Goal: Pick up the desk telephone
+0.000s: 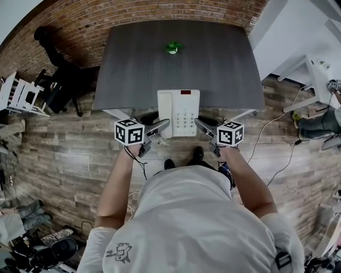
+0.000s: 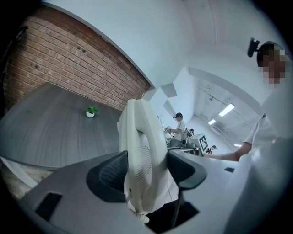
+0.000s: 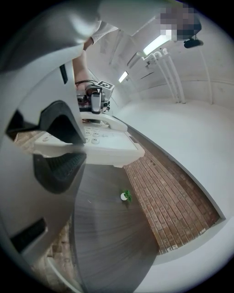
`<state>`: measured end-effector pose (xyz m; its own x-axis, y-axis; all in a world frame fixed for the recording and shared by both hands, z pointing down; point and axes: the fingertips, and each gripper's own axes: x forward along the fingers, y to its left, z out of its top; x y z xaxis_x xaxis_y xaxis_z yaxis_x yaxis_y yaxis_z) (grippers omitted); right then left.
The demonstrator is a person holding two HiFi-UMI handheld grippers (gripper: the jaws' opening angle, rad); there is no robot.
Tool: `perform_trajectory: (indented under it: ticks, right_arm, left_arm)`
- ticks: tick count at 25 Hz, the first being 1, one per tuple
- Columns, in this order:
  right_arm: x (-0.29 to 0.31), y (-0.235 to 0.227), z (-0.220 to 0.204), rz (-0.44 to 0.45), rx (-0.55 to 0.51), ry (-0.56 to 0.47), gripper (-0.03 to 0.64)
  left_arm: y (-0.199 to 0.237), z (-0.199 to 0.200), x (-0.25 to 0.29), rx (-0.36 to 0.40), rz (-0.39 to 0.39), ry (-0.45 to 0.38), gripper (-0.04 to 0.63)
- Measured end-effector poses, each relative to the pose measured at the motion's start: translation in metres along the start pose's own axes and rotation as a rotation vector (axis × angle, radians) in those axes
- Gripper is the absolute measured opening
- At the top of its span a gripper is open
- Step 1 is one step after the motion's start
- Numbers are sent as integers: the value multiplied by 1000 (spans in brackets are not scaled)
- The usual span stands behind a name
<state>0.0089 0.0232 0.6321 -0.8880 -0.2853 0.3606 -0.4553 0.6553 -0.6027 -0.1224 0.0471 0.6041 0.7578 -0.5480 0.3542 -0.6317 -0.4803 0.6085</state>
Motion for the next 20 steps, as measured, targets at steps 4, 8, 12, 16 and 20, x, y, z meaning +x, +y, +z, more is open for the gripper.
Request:
perform_trajectory:
  ticks: [4,8,12,16,20]
  right_arm:
    - [-7,-5,12,-13,9,2,72]
    - [-4,33,-20,-19,-5,-12,72]
    - [3,69,-46,-29,-14,-24,72]
    - [5,81,-46,-37,-21,-31,74]
    - [3,88,-44,-45,-34,-33,74]
  left_arm:
    - [-3,12,10,-11,-16,19,291]
    - [-13,-16,-27,10,-30,7,291]
    - [-18,-39,-64,24,-44,-2,291]
    - [-21,-37,-75,27,-48,-12,291]
    - [-24,-36,-81,38,-48,-23,291]
